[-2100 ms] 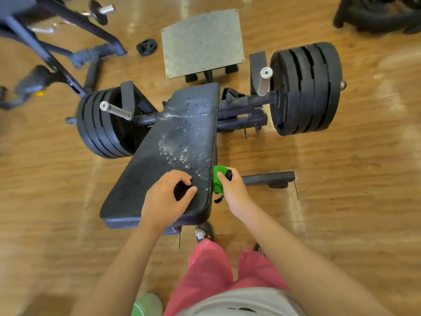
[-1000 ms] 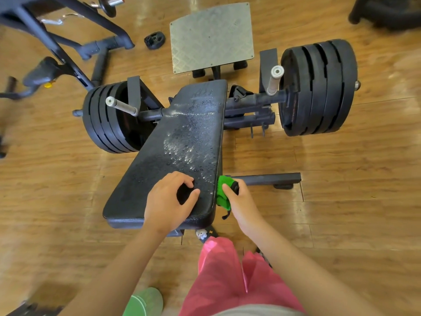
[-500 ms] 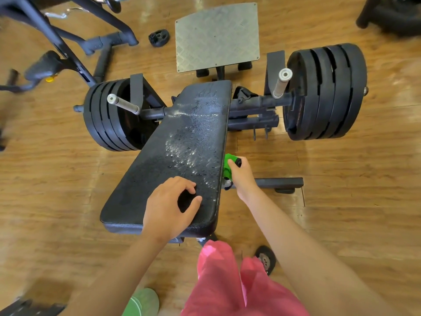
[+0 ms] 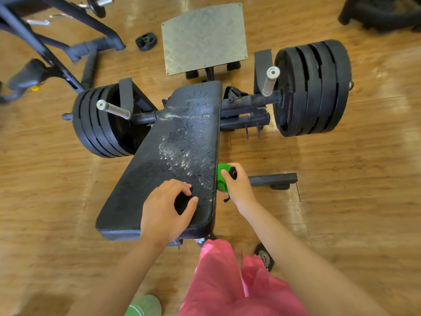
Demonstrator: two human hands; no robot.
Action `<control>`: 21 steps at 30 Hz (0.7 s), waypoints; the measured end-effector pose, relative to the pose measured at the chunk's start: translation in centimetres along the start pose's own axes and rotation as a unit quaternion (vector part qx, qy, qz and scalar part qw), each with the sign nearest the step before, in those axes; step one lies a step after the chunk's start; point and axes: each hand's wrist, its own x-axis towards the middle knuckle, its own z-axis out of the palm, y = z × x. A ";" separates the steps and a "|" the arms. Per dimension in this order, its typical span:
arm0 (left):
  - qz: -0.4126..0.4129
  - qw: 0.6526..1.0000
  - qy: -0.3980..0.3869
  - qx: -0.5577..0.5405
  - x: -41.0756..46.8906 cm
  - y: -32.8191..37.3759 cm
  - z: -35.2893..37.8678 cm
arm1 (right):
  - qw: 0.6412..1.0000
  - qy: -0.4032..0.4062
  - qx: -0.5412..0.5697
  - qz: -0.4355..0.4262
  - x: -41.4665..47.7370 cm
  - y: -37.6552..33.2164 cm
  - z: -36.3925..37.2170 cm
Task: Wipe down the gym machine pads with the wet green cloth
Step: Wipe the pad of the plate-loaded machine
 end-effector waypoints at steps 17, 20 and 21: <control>0.001 1.000 -0.012 -0.008 0.0 0.1 -0.4 | 0.999 -0.032 0.012 0.004 -2.0 1.7 -0.8; -0.032 0.998 0.009 -0.046 0.5 -0.4 -0.1 | 0.999 -0.037 0.025 0.006 -2.3 1.9 -0.9; -0.062 0.996 0.018 -0.057 0.8 -0.6 0.0 | 0.999 -0.033 0.024 0.006 -1.9 1.8 -0.8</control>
